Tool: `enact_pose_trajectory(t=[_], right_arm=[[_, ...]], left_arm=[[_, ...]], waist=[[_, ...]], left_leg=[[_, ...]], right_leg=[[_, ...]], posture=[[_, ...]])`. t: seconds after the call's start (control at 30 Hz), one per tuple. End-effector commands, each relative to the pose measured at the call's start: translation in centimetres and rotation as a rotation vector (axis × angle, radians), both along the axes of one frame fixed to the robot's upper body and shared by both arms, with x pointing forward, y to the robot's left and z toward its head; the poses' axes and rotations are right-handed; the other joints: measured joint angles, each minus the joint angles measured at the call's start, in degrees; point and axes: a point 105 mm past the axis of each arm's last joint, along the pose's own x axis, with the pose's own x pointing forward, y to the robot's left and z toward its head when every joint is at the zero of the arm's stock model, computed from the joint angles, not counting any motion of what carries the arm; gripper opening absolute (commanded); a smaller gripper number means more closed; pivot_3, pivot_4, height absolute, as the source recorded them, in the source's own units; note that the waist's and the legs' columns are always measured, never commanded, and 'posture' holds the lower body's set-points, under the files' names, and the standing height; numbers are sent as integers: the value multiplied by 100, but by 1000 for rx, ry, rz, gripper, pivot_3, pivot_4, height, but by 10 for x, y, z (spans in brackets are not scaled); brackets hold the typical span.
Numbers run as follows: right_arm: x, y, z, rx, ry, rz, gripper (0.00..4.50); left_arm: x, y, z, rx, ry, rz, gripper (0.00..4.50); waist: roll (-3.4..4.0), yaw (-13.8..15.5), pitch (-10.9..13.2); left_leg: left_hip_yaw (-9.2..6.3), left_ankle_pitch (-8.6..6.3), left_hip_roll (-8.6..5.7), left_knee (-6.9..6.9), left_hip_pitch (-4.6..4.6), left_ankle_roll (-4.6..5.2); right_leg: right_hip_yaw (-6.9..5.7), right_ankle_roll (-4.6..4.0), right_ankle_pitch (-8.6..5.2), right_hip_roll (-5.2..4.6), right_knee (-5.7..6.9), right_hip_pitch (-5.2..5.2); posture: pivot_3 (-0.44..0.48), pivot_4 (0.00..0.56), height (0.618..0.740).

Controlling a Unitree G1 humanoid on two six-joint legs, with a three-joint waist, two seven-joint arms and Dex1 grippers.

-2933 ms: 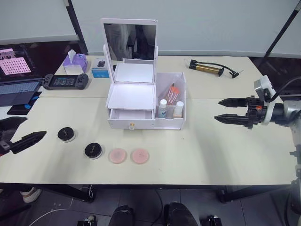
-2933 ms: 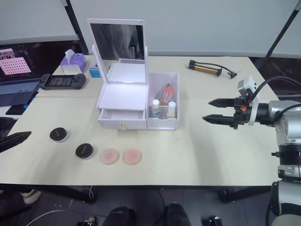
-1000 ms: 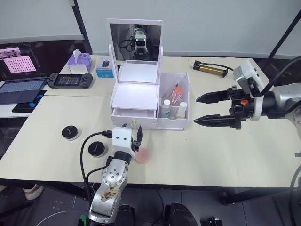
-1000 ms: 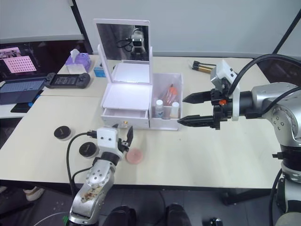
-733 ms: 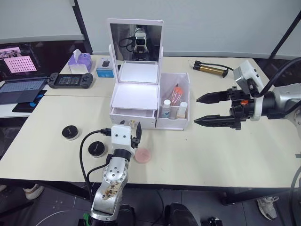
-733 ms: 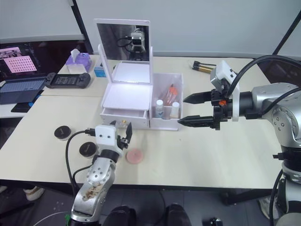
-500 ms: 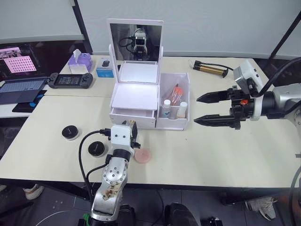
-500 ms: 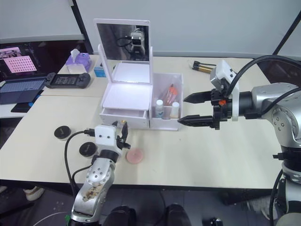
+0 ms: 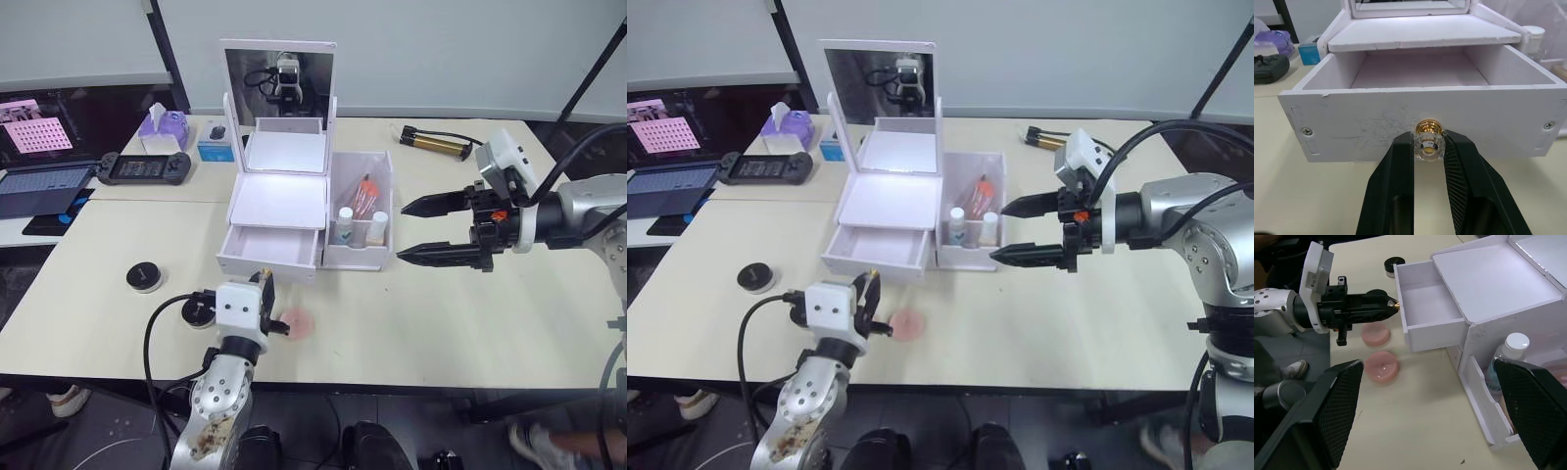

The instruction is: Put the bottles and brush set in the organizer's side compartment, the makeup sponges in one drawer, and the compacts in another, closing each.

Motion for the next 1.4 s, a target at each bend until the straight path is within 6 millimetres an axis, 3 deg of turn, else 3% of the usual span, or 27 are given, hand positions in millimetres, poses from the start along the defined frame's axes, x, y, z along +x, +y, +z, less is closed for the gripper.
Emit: enact_pose_trajectory(t=[0.03, 0.37, 0.5, 0.73, 0.8, 0.9, 1.17, 1.3, 1.4], right_arm=[[-1, 3, 11, 6, -58, 24, 4500], [2, 6, 8, 18, -56, 35, 4500], [5, 5, 8, 23, -62, 38, 4500], [12, -1, 8, 29, -77, 39, 4500], [14, -6, 7, 26, -80, 31, 4500], [14, -18, 5, 8, -77, 14, 4500], [9, -37, 3, 20, -51, 25, 4500], [12, -61, 7, 82, -46, -46, 4500], [15, -77, 7, 142, -34, -108, 4500]], left_arm=[[-7, -5, 9, -17, -7, -28, 555], [-11, -5, 5, -22, 60, -42, 555], [-13, -7, 9, -94, 60, -92, 1787], [-33, 20, 16, -96, 102, -67, 3972], [-36, 34, 15, -63, 112, -72, 4473], [-41, 62, 14, -26, 143, -161, 4473], [-52, 171, 29, 162, 300, -343, 4473], [-62, 225, 45, 225, 422, -360, 4473], [-50, 253, 68, 309, 391, -295, 4473]], waist=[[0, 10, 0], [0, 8, 0], [0, 10, 0], [-1, -14, 0], [0, -14, 0], [1, -8, 0], [3, -17, 2], [6, -26, 4], [9, 23, 6]], left_leg=[[0, 0, 0, 0, 0, 0], [-35, -1, -2, 0, -1, 2], [-46, -1, -7, 0, -4, 2], [-59, -1, -7, 1, -3, 3], [-61, -1, -8, 1, -3, 3], [-64, -1, -9, 1, -2, 3], [-65, -1, -6, 1, 2, 3], [-52, -2, 0, 0, 3, 2], [-25, -2, 4, 0, 13, 0]], right_leg=[[-1, 0, 0, 0, -1, 1], [0, 0, 0, 0, -3, 2], [-1, 0, 0, -1, -2, 1], [-2, -1, -1, 5, -2, 2], [-3, -1, 0, 5, -1, 1], [-5, -3, -1, 5, -1, 0], [-21, -14, -8, 5, 0, -3], [-30, -22, -14, 6, 1, -7], [-45, -24, -29, 0, -2, -19]], posture=[[0, 150, 689], [0, 150, 689], [0, 150, 689], [0, 150, 689], [0, 150, 689], [0, 150, 689], [0, 150, 689], [0, 150, 689], [0, 150, 689]])
